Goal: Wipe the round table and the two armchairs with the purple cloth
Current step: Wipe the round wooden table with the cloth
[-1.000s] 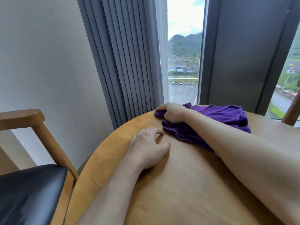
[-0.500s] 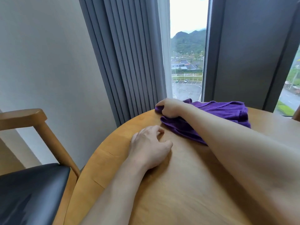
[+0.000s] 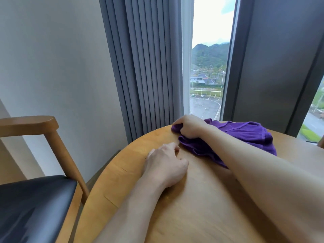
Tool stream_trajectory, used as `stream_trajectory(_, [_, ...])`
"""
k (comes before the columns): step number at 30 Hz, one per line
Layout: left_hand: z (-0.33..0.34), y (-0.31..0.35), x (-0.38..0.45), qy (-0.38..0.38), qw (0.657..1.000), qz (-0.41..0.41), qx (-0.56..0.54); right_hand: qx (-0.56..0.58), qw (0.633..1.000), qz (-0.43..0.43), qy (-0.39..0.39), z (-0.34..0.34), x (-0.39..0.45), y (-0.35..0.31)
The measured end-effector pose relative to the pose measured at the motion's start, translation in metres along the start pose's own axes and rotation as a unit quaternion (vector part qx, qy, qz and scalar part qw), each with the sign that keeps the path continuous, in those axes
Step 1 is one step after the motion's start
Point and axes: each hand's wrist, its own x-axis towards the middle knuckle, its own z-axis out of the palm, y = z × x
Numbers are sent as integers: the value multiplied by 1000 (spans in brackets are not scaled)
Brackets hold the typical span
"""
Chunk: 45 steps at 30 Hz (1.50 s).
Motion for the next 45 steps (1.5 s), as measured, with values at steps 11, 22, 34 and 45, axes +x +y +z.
stream_trajectory(11, [-17, -34, 4, -82, 983, -121, 112, 84, 995, -55, -21, -3, -26, 21])
stream_trajectory(22, [-13, -27, 3, -87, 982, -107, 132, 51, 998, -25, 14, 17, -2, -32])
stream_trajectory(34, [-11, -30, 2, -78, 986, -94, 112, 133, 984, 71, 92, -5, -26, 16])
stream_trajectory(45, [-13, -29, 1, -58, 989, -92, 103, 130, 989, -59, 25, 16, -31, -25])
